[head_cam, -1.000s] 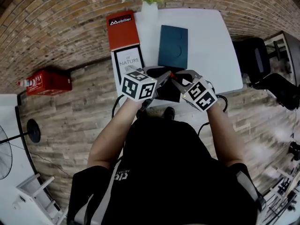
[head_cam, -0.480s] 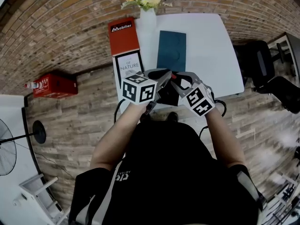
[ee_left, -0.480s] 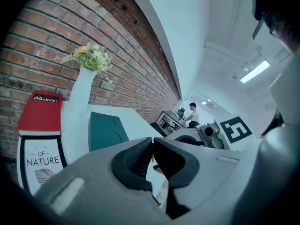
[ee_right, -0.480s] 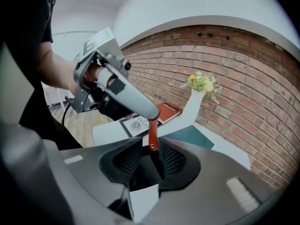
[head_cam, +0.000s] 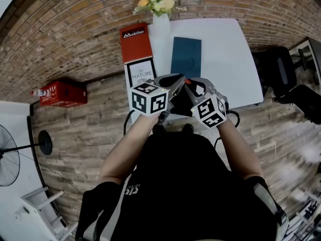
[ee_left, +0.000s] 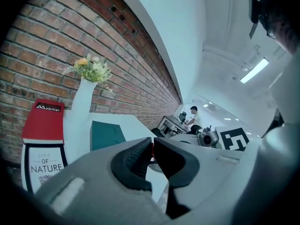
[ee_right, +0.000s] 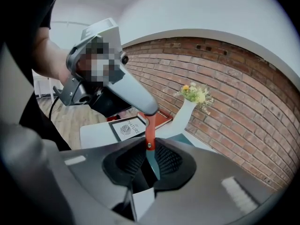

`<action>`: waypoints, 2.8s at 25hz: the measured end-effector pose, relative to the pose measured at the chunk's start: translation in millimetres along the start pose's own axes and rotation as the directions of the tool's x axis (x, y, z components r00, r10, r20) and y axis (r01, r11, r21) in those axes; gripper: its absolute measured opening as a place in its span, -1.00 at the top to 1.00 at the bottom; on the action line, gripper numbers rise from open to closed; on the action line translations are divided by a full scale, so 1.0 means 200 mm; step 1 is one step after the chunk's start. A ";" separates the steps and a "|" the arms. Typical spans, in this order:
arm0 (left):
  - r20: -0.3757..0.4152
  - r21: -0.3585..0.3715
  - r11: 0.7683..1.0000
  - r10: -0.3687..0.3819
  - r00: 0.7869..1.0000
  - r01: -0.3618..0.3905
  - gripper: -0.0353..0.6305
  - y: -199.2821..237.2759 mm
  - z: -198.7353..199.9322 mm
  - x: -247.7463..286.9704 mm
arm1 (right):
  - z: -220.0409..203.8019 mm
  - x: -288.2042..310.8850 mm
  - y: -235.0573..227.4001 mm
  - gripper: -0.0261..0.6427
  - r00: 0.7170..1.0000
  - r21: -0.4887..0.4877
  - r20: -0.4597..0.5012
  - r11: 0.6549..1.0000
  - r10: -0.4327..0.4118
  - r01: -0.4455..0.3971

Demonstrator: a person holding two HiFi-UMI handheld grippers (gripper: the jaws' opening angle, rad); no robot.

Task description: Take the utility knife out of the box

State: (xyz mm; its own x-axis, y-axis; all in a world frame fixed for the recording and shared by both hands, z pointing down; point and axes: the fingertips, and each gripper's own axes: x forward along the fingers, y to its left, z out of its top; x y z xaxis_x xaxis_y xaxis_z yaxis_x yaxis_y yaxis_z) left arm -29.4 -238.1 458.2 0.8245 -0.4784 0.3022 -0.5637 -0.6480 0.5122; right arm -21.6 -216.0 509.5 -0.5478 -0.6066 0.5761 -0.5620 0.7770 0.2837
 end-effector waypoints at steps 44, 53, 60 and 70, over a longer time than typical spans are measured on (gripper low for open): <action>0.225 0.333 0.873 0.295 0.929 -0.358 0.83 0.22 0.60 -0.47 | 0.21 -0.45 -0.61 0.92 0.932 0.357 0.239 0.918 -0.271 0.176; 0.279 0.324 0.859 0.313 0.908 -0.396 0.83 0.18 0.59 -0.55 | 0.25 -0.59 -0.63 0.92 0.885 0.389 0.319 0.899 -0.339 0.204; 0.296 0.299 0.864 0.319 0.900 -0.404 0.83 0.18 0.59 -0.56 | 0.30 -0.65 -0.64 0.92 0.860 0.397 0.358 0.893 -0.363 0.212; 0.293 0.294 0.868 0.315 0.903 -0.399 0.83 0.19 0.60 -0.54 | 0.33 -0.63 -0.63 0.93 0.866 0.380 0.359 0.902 -0.349 0.205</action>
State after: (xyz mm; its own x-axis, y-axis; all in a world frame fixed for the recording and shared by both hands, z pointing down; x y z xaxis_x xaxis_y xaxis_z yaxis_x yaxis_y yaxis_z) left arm -147.0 -282.1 349.1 0.5520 -0.8099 0.1986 -0.8330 -0.5463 0.0875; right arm 77.8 -248.8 350.6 -0.5008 -0.8565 0.1247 -0.8550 0.5119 0.0826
